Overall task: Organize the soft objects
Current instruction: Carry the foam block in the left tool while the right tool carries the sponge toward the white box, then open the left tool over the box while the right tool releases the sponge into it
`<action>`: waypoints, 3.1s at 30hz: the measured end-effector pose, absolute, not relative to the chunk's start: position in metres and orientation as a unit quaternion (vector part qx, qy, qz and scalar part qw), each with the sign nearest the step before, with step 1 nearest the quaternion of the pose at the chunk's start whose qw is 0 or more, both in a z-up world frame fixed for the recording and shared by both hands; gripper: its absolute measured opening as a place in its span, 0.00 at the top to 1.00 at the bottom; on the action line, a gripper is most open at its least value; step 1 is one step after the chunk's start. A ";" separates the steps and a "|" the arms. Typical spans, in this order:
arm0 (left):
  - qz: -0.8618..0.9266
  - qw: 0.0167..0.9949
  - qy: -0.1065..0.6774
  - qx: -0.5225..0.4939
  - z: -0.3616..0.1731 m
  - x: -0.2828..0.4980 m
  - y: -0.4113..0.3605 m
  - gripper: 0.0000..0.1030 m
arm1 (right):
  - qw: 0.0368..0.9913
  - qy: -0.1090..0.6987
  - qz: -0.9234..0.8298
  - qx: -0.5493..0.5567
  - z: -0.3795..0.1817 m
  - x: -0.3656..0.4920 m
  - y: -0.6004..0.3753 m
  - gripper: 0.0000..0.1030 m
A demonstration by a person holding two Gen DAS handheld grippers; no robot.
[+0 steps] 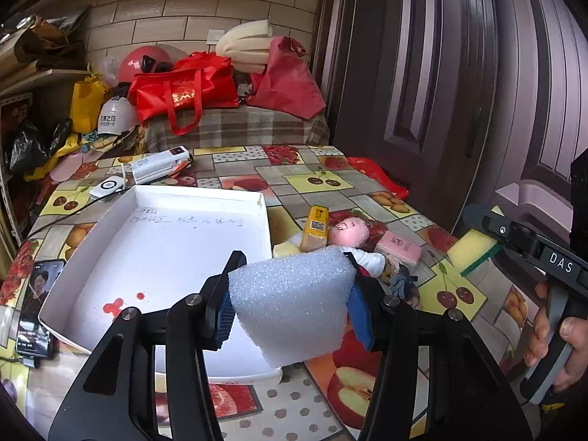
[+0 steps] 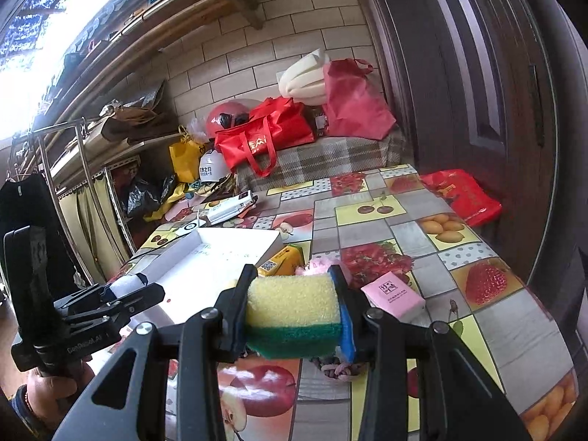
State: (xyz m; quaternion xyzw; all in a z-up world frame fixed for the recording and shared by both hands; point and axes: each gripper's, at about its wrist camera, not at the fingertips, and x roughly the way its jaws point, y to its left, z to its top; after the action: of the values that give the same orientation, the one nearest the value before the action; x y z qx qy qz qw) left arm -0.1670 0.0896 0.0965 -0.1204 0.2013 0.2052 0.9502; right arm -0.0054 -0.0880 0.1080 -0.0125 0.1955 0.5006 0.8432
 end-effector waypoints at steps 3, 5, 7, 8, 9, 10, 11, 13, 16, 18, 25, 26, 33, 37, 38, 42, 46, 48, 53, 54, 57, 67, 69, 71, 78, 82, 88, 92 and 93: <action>0.208 0.950 0.199 -0.123 0.097 -0.169 0.092 0.50 | 0.843 0.197 0.500 -0.013 0.110 -0.006 -0.086 0.61; 0.209 0.950 0.197 -0.125 0.098 -0.172 0.094 0.50 | 0.844 0.196 0.499 -0.014 0.110 -0.007 -0.086 0.61; 0.210 0.950 0.195 -0.126 0.098 -0.174 0.095 0.50 | 0.843 0.196 0.500 -0.013 0.110 -0.006 -0.086 0.61; 0.211 0.950 0.194 -0.127 0.098 -0.175 0.096 0.50 | 0.843 0.196 0.500 -0.013 0.110 -0.006 -0.086 0.61; 0.212 0.949 0.193 -0.128 0.098 -0.176 0.097 0.50 | 0.843 0.196 0.501 -0.013 0.110 -0.006 -0.085 0.61; 0.212 0.949 0.193 -0.129 0.098 -0.177 0.098 0.50 | 0.843 0.196 0.501 -0.014 0.110 -0.006 -0.085 0.61; 0.212 0.949 0.192 -0.130 0.099 -0.177 0.099 0.50 | 0.843 0.196 0.501 -0.014 0.110 -0.006 -0.084 0.61; 0.213 0.949 0.190 -0.131 0.099 -0.179 0.100 0.50 | 0.843 0.196 0.500 -0.015 0.110 -0.006 -0.085 0.61; 0.215 0.949 0.187 -0.131 0.100 -0.181 0.102 0.50 | 0.843 0.196 0.500 -0.016 0.111 -0.006 -0.084 0.61; 0.217 0.949 0.186 -0.131 0.099 -0.182 0.103 0.50 | 0.843 0.196 0.501 -0.014 0.111 -0.006 -0.084 0.61; 0.223 0.948 0.181 -0.138 0.100 -0.189 0.111 0.50 | 0.842 0.193 0.504 -0.017 0.117 -0.009 -0.075 0.61; 0.224 0.948 0.179 -0.138 0.100 -0.190 0.112 0.50 | 0.842 0.192 0.504 -0.017 0.118 -0.009 -0.073 0.61; 0.233 0.947 0.174 -0.139 0.102 -0.196 0.119 0.50 | 0.836 0.182 0.518 -0.022 0.128 -0.014 -0.062 0.61; 0.244 0.944 0.170 -0.143 0.103 -0.202 0.126 0.50 | 0.830 0.175 0.530 -0.024 0.133 -0.018 -0.056 0.61; 0.246 0.943 0.170 -0.144 0.103 -0.203 0.128 0.50 | 0.828 0.175 0.533 -0.024 0.134 -0.019 -0.054 0.61; 0.257 0.940 0.168 -0.146 0.104 -0.208 0.136 0.50 | 0.824 0.177 0.538 -0.029 0.135 -0.020 -0.044 0.61; 0.268 0.937 0.167 -0.149 0.104 -0.213 0.145 0.50 | 0.816 0.184 0.548 -0.030 0.136 -0.020 -0.033 0.61; 0.272 0.936 0.166 -0.149 0.104 -0.215 0.149 0.50 | 0.812 0.186 0.553 -0.032 0.138 -0.021 -0.026 0.61; 0.287 0.932 0.170 -0.140 0.108 -0.216 0.161 0.50 | 0.804 0.182 0.565 -0.041 0.146 -0.029 -0.009 0.61; 0.290 0.932 0.170 -0.136 0.110 -0.216 0.163 0.50 | 0.801 0.182 0.569 -0.042 0.147 -0.031 -0.004 0.61; 0.303 0.929 0.172 -0.127 0.114 -0.213 0.173 0.50 | 0.793 0.187 0.578 -0.044 0.149 -0.033 0.007 0.61; 0.335 0.915 0.185 -0.129 0.116 -0.193 0.209 0.50 | 0.774 0.211 0.596 -0.039 0.148 -0.040 0.056 0.61; 0.344 0.910 0.189 -0.133 0.113 -0.184 0.218 0.50 | 0.775 0.220 0.591 -0.041 0.143 -0.041 0.066 0.61; 0.354 0.904 0.196 -0.139 0.108 -0.177 0.227 0.50 | 0.775 0.236 0.585 -0.043 0.136 -0.038 0.081 0.61; 0.367 0.885 0.229 -0.171 0.088 -0.166 0.253 0.48 | 0.768 0.298 0.566 -0.023 0.108 -0.021 0.112 0.61; 0.363 0.885 0.221 -0.192 0.081 -0.172 0.258 0.06 | 0.762 0.315 0.565 -0.027 0.095 -0.019 0.123 0.14; 0.370 0.886 0.181 -0.213 0.082 -0.188 0.258 0.00 | 0.774 0.310 0.552 -0.002 0.090 -0.011 0.109 0.00; 0.366 0.888 0.163 -0.225 0.087 -0.197 0.254 0.00 | 0.782 0.299 0.547 0.011 0.096 -0.008 0.090 0.00; 0.363 0.890 0.161 -0.224 0.088 -0.198 0.250 0.00 | 0.785 0.294 0.545 0.015 0.098 -0.006 0.084 0.00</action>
State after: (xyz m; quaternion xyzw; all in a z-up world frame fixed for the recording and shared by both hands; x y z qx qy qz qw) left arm -0.1984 0.2500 0.0880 -0.2238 0.1608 0.3632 0.8900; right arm -0.0064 0.0838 0.0980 0.0151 0.2943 0.5451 0.7848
